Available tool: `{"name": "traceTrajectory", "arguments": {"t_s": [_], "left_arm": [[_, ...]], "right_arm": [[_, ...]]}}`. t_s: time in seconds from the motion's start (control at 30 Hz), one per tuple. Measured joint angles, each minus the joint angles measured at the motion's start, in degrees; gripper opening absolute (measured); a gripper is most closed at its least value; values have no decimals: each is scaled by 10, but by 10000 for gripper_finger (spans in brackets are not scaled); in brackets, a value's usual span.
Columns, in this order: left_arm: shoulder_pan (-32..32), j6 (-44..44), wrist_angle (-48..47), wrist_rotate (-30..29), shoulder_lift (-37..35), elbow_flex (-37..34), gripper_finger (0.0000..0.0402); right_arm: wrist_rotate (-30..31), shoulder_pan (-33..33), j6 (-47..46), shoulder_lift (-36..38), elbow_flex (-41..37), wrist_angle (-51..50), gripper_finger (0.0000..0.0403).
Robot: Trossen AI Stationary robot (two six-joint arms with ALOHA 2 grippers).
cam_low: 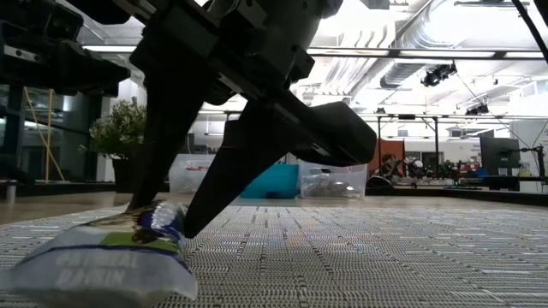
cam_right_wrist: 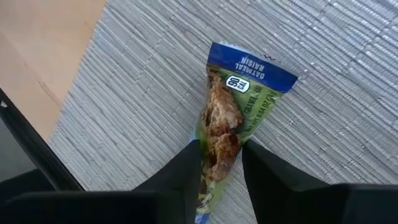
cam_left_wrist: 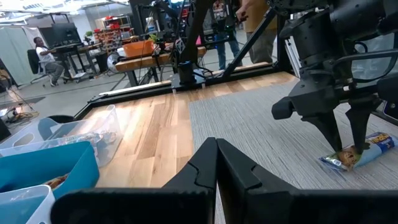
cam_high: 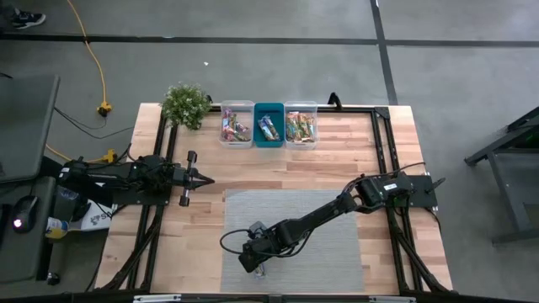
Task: Pick and place Granola Bars by type
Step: Put the blue granola bar into the blue bin
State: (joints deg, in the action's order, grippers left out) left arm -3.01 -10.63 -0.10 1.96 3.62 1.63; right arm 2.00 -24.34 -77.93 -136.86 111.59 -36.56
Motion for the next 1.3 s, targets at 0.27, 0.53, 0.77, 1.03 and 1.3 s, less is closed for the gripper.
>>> {"name": "traceTrajectory", "arguments": {"t_s": [0.27, 0.53, 0.77, 1.03, 1.3], "left_arm": [[0, 0, 0, 0, 0, 0, 1], [0, 0, 0, 0, 0, 0, 1], [0, 0, 0, 0, 0, 0, 1], [0, 0, 0, 0, 0, 0, 1], [0, 0, 0, 0, 0, 0, 1]], "right_arm": [[0, 0, 8, 0, 0, -5, 64], [-9, 0, 19, 0, 1, 28, 16], [-6, 11, 35, 19, 1, 47, 2], [61, 44, 86, 77, 1, 36, 1], [88, 107, 162, 151, 1, 12, 0]]}}
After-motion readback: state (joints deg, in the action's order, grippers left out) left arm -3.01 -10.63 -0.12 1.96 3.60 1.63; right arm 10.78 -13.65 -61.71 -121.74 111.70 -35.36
